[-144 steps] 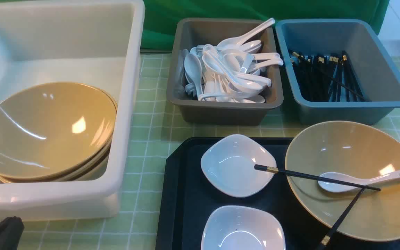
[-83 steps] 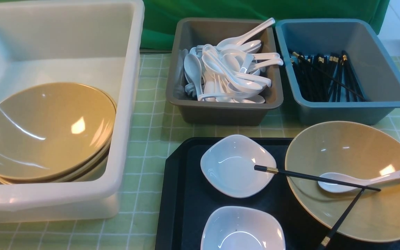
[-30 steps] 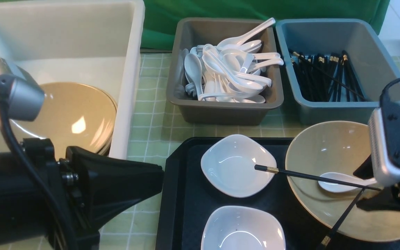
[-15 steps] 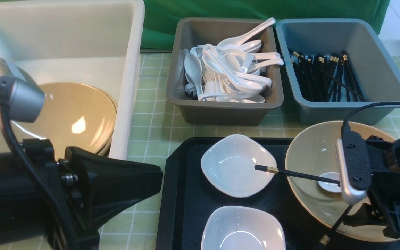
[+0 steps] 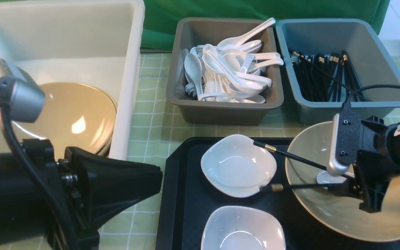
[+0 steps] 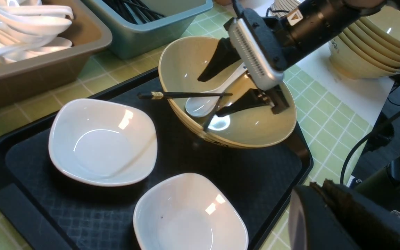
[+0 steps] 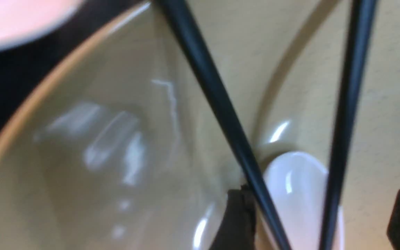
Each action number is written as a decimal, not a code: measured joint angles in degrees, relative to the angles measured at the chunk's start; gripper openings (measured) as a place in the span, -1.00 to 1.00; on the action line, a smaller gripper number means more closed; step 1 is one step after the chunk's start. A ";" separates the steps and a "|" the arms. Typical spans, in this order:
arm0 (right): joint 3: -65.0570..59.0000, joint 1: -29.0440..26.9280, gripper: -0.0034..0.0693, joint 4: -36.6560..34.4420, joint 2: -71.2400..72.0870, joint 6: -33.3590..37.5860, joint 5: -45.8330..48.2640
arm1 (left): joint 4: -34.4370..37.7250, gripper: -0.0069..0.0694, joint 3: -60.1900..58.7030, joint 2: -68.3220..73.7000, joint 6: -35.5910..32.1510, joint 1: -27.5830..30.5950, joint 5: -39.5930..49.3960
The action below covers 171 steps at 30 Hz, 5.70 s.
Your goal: On green table put chopsticks spoon bowls plates into blue grey white boxes.
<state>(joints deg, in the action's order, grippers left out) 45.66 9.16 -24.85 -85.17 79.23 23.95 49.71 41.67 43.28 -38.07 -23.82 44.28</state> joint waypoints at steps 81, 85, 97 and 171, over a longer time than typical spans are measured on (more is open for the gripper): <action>46.26 -8.62 -0.29 -11.15 -36.67 -58.53 -11.83 | 12.89 -0.82 0.00 0.07 -14.50 0.00 -13.14; 46.26 -10.14 -0.01 -10.83 -33.43 -54.02 -4.98 | 12.89 -0.82 0.00 0.07 -14.11 0.00 -13.09; 45.67 -12.03 0.09 -7.96 -10.77 -5.95 40.02 | 12.20 -0.82 -0.01 0.07 -13.61 0.00 -11.09; 55.93 8.15 -0.61 -29.67 -34.46 -19.37 -8.80 | 11.53 -0.82 -0.06 0.07 -11.73 0.00 -12.59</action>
<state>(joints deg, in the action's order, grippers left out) 101.59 17.30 -54.52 -119.63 59.86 15.15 61.25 41.61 43.36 -49.80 -23.82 31.69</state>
